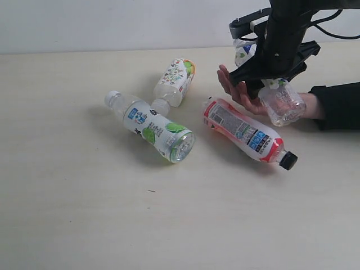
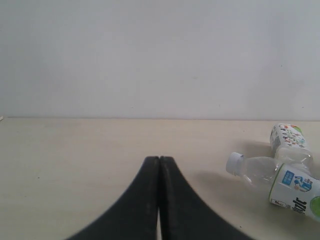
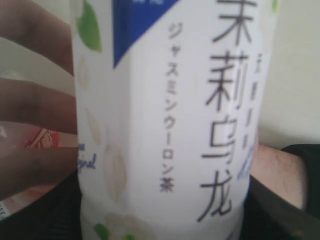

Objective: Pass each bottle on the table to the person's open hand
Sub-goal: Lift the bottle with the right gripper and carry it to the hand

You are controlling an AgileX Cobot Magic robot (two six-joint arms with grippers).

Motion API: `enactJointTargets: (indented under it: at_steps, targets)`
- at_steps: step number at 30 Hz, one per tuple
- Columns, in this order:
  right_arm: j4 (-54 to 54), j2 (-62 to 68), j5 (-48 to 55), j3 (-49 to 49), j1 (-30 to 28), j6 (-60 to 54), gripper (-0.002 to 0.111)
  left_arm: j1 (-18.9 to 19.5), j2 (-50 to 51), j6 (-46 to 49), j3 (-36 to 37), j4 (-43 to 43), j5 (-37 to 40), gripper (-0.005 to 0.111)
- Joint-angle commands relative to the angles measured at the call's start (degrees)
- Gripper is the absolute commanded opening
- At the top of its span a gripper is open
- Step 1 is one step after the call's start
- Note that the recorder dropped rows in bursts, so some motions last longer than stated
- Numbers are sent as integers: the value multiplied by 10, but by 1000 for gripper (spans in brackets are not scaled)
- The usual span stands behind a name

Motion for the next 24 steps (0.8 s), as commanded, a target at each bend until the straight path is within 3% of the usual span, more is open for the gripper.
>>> enactJointTargets:
  at_steps: [1,4,8,11,18,24]
  targets:
    - [-4,3,-6,-3,-3,-4,0,0,-4,1,2,3,1,0]
    - [-4,8,-5,-3,-3,-4,3,0,-4,1,2,3,1,0]
    - [-4,17,-1,-3,-3,-4,16,0,-4,1,2,3,1,0]
    - [-4,18,-1,-3,-3,-4,29,0,-4,1,2,3,1,0]
    - [-4,18,14,-17,-2,-3,72,0,-4,1,2,3,1,0]
    - [-4,18,21,-25,-2,-3,89,0,-4,1,2,3,1,0]
